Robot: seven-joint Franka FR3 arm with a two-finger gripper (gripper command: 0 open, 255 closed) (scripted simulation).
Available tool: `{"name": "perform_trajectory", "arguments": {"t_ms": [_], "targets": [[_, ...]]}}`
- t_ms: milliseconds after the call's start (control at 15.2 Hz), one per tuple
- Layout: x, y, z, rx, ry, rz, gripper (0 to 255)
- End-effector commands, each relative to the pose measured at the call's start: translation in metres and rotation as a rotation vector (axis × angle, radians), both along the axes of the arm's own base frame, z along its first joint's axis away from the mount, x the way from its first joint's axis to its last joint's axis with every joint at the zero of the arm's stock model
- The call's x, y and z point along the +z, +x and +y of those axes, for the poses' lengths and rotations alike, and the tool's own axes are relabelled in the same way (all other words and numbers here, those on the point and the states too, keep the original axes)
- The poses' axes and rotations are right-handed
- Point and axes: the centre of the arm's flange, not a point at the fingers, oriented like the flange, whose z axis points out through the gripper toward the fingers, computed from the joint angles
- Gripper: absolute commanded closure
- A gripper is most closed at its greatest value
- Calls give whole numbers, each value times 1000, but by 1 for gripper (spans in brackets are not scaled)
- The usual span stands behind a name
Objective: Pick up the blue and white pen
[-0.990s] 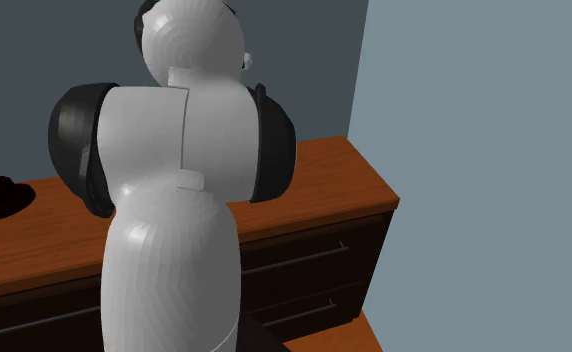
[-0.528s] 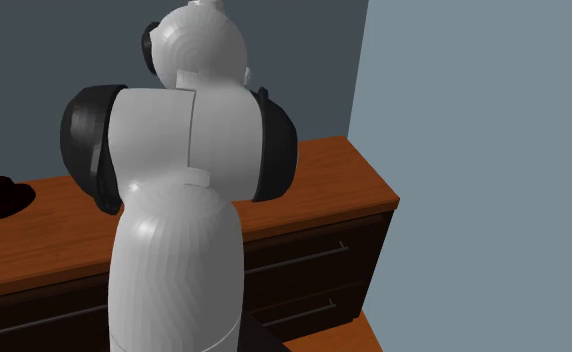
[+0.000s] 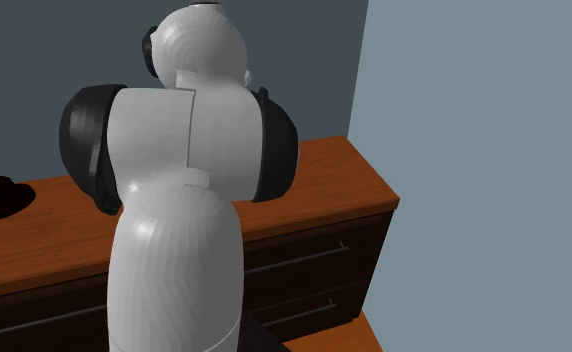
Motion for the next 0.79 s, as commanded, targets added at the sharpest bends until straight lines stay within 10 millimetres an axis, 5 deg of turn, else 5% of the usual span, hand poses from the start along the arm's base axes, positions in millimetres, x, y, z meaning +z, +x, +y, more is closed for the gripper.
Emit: {"name": "perform_trajectory", "arguments": {"t_ms": [0, 198, 726], "targets": [[0, 0, 0, 0, 0, 1, 255], [0, 0, 0, 0, 0, 1, 255], [42, 0, 0, 0, 0, 1, 255]]}}
